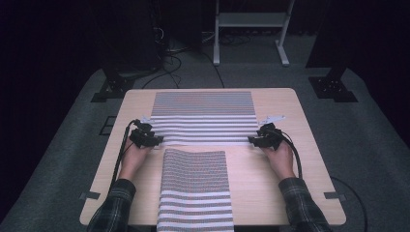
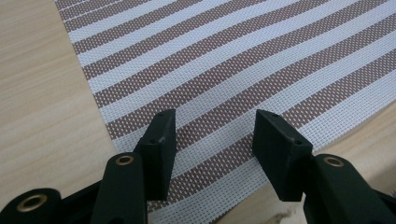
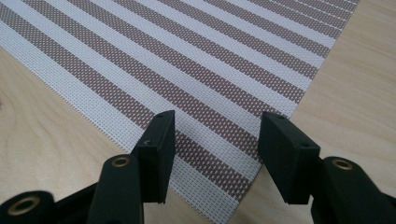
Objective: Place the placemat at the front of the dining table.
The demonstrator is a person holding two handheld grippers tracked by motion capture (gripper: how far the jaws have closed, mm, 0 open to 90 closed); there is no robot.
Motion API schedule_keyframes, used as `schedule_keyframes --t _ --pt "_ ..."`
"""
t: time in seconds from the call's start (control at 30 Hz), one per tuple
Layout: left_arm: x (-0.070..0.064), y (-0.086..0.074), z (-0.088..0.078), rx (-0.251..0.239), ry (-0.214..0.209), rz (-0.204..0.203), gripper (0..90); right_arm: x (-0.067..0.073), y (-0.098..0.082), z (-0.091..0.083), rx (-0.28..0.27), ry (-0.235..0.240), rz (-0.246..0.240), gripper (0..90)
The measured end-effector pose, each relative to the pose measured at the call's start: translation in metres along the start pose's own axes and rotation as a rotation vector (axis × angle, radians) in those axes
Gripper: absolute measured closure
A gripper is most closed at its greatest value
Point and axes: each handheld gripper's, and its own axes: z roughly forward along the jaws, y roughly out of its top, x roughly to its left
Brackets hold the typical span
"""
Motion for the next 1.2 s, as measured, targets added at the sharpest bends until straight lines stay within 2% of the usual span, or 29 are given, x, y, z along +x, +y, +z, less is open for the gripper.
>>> schedule_keyframes --t 0.5,0.93,1.2 --pt "-0.007 0.01 0.01 -0.007 -0.005 0.008 49.2 -0.019 0.003 0.001 0.014 -0.018 0.017 45.0" --pt "-0.007 0.019 0.016 0.01 -0.013 0.017 49.2 -0.027 0.004 0.003 0.012 -0.035 0.043 44.3" --pt "-0.007 0.02 0.017 0.004 -0.015 0.013 49.0 -0.028 0.004 0.003 0.006 -0.039 0.044 44.1"
